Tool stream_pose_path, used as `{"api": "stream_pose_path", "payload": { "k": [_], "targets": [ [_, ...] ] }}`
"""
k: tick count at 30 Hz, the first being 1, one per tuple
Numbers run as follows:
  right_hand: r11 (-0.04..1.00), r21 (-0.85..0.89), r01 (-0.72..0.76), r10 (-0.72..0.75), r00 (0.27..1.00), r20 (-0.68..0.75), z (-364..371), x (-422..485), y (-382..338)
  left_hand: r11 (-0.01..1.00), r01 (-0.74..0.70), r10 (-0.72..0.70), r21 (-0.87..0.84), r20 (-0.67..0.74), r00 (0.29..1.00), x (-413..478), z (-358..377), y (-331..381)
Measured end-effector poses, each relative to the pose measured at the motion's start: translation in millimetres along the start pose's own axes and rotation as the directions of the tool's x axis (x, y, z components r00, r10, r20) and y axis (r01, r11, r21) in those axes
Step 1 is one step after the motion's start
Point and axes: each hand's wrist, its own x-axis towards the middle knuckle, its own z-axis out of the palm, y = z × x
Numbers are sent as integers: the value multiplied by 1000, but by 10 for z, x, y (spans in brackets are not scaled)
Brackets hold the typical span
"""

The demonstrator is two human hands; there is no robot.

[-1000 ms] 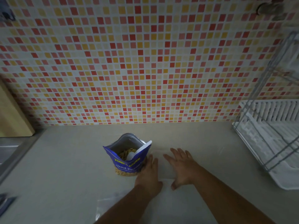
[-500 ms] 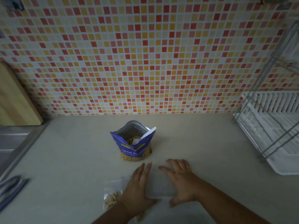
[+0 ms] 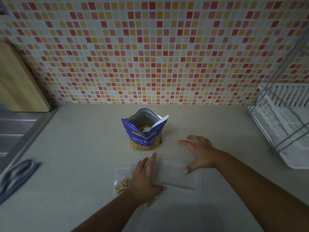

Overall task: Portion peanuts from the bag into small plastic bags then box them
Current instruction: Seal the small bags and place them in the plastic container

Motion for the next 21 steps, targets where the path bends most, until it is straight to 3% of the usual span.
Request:
{"api": "stream_pose_path", "payload": {
  "k": [6,13,21],
  "targets": [
    [980,31,-198,198,980,-8,-119,325,232,996,-15,12,85,33,999,-55,-61,69],
    [975,106,-197,181,973,140,55,590,154,953,7,6,302,-44,999,-74,37,32],
    [979,-39,-201,203,976,82,185,663,150,944,-13,11,329,7,1000,-108,18,108]
  ]
}}
